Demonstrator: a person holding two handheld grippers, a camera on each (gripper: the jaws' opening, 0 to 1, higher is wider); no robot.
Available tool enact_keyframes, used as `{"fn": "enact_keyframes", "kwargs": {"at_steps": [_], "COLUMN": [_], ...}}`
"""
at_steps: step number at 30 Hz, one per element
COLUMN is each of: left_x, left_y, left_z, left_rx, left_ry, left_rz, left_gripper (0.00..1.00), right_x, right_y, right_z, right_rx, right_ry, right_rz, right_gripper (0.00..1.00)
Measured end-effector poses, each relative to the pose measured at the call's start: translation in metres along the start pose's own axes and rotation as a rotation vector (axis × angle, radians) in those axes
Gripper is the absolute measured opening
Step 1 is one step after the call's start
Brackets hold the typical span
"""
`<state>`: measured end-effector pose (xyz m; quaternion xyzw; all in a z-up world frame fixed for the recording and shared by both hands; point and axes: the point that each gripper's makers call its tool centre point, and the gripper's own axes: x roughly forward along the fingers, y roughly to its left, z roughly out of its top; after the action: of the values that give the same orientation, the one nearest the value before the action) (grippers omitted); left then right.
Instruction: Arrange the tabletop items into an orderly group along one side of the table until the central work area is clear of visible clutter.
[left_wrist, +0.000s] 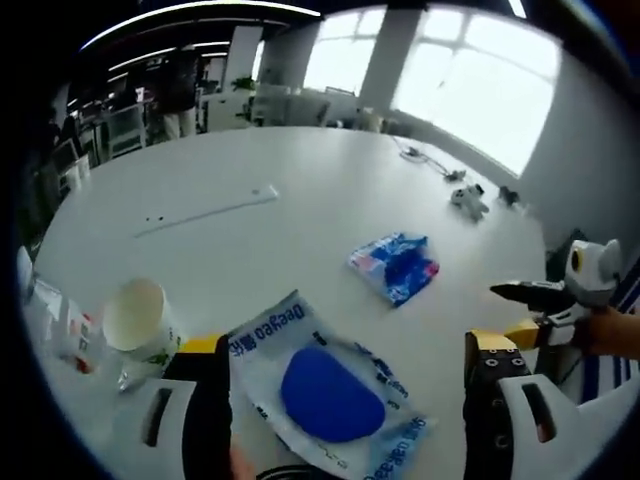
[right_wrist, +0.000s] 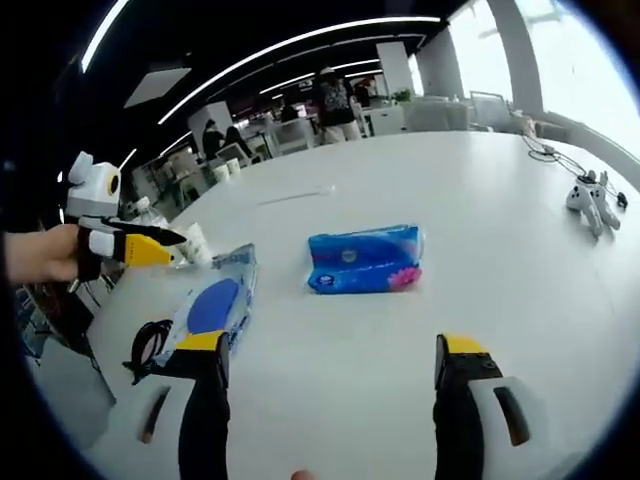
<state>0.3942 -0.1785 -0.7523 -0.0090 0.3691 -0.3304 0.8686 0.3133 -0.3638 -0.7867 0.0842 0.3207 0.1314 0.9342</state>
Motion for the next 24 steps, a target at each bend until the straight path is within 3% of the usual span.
{"fn": "enact_keyframes", "kwargs": {"at_steps": [5,11,17,24], "left_x": [-0.001,0.005,0.011,0.020], "left_y": [0.000,0.004,0.015,0.025], "left_z": [0.006,0.002,-0.003,-0.009], "left_rx": [0.008,0.017,0.035,0.037], "left_ry": [-0.007,0.022,0.058,0.091], "left_rz": [-0.016,-0.037,-0.043,-0.047], "left_gripper": [0.92,0.91,0.90,0.89], "right_x": [0.001,0.001,0.000,0.003], "right_y": [0.007,0.011,0.030,0.057], "right_z": [0.002,0.003,0.000,-0.016], "right_rx": [0.008,0.041,0.091,0.128], "right_ry": [0.000,-0.013,-0.039,-0.014], "right_rz": [-0.001,-0.005,0.017,0.060], "right_gripper": [0.82,0.80,0.79,0.77]}}
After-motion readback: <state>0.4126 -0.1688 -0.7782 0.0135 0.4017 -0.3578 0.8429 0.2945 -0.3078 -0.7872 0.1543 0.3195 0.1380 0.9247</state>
